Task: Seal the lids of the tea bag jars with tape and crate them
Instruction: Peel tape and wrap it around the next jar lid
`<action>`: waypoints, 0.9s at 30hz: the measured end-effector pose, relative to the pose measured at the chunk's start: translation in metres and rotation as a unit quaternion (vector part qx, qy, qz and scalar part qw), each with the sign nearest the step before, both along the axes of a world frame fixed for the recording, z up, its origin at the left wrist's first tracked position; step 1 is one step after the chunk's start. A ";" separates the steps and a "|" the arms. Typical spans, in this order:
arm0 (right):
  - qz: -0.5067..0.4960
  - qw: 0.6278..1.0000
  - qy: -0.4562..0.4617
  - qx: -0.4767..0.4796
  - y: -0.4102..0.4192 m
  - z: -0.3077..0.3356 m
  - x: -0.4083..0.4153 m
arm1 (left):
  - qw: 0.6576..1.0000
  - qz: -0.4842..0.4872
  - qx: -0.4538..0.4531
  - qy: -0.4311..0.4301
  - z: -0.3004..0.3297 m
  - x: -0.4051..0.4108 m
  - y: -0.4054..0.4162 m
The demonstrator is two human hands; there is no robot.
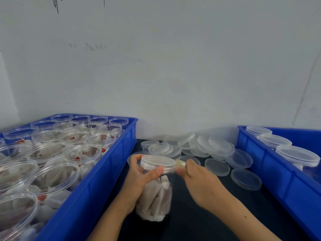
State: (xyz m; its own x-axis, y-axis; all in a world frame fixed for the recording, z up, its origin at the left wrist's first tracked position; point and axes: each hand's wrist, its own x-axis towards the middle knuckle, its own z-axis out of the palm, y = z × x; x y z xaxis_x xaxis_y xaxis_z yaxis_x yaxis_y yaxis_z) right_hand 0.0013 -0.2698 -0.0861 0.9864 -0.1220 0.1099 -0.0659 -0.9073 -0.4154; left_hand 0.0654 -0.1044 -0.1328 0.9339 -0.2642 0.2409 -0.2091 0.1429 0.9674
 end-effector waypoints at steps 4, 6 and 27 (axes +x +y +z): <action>-0.010 0.999 0.012 0.052 -0.001 -0.005 0.003 | 0.997 0.048 0.028 -0.059 0.001 -0.006 -0.009; -0.019 0.998 0.014 0.065 -0.002 -0.005 0.003 | 0.986 0.104 0.080 -0.102 0.000 -0.007 -0.011; 0.047 0.990 0.076 0.106 -0.005 0.006 -0.006 | 0.967 0.152 0.151 -0.136 0.000 -0.001 -0.015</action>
